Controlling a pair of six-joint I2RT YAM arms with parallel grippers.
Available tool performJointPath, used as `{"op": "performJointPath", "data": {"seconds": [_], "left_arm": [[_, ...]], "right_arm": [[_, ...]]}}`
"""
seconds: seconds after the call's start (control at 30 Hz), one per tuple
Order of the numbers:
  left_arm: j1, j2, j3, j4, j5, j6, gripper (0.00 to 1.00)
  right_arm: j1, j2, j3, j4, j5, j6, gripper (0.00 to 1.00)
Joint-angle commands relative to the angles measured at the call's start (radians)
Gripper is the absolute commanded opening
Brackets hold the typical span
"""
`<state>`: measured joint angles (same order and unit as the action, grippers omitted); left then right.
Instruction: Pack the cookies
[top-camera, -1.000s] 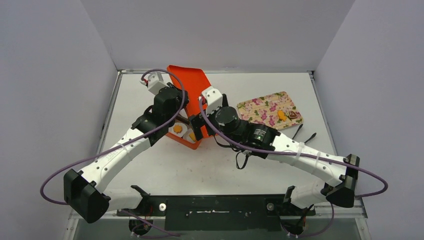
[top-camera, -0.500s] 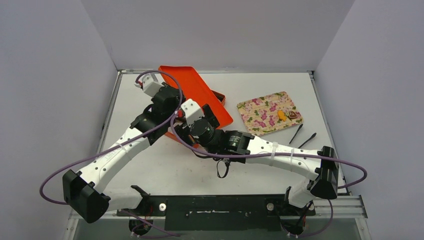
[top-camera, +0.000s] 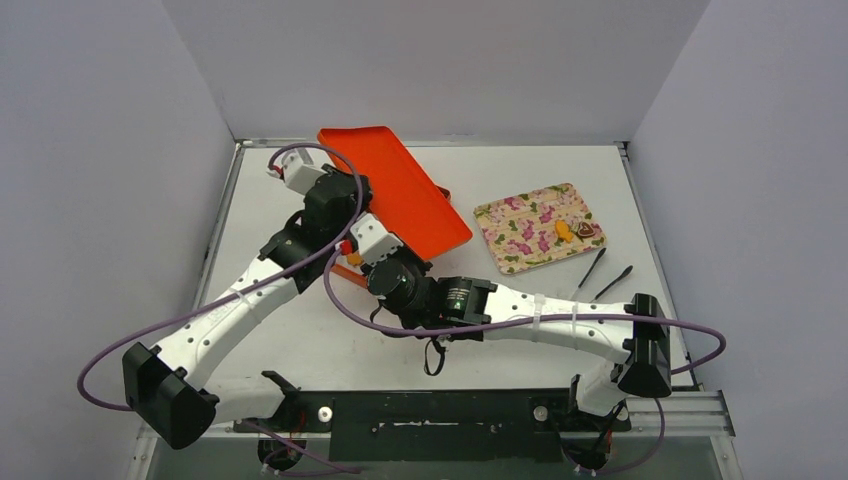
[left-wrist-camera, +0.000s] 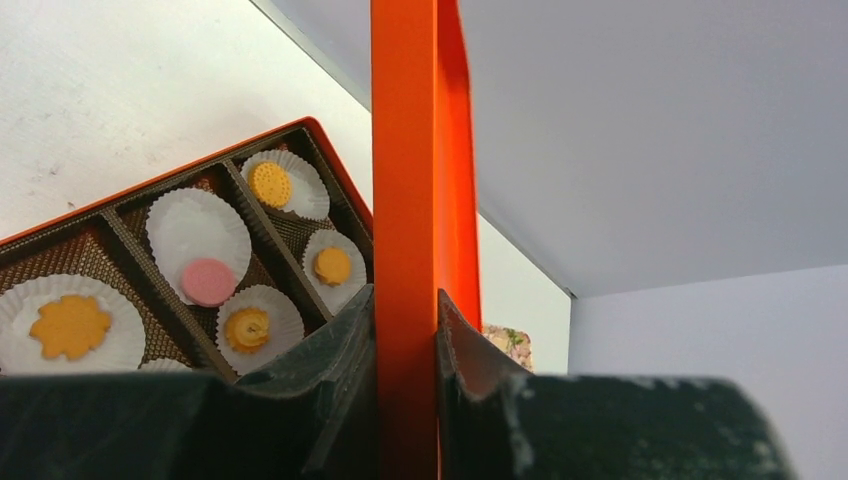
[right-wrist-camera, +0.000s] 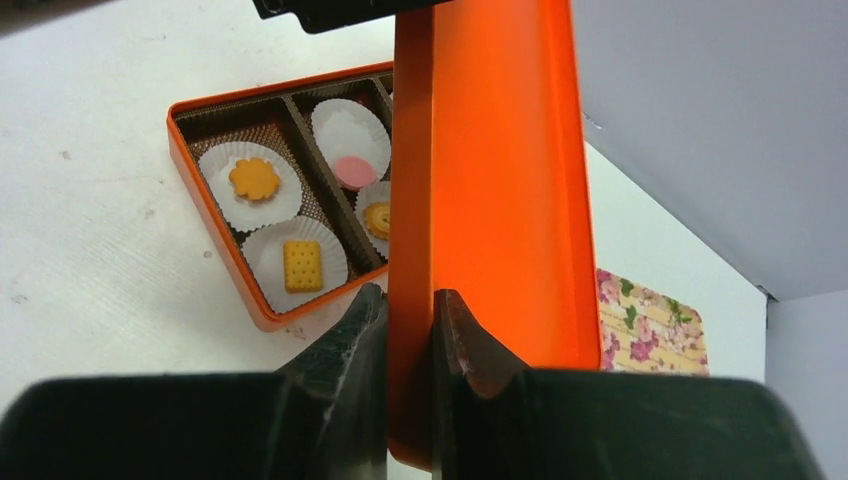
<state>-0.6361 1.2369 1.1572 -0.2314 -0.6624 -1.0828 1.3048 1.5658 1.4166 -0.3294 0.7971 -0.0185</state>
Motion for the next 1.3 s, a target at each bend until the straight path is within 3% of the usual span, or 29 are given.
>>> {"op": "performJointPath", "data": {"seconds": [0.0,0.27,0.43,0.63,0.93,1.27], "left_arm": [[-0.005,-0.070,-0.017,0.162,-0.024,0.026,0.16],[0.003,-0.173,-0.142,0.378,-0.020,0.147,0.54],[0.036,-0.230,-0.178,0.461,0.016,0.342,0.64],[0.199,-0.215,-0.174,0.373,0.274,0.501,0.66],[0.334,-0.003,-0.158,0.294,0.539,0.736,0.89],[0.546,0.376,0.029,0.237,0.873,0.823,0.97]], "right_arm": [[-0.006,-0.031,0.008,0.036,0.077,-0.020,0.00],[-0.042,-0.092,-0.002,0.077,0.026,0.065,0.00],[-0.133,-0.174,-0.042,0.091,-0.069,0.173,0.00],[-0.281,-0.302,-0.105,0.102,-0.163,0.285,0.00],[-0.461,-0.493,-0.272,0.198,-0.373,0.482,0.00],[-0.559,-0.585,-0.440,0.345,-0.507,0.629,0.00]]}}
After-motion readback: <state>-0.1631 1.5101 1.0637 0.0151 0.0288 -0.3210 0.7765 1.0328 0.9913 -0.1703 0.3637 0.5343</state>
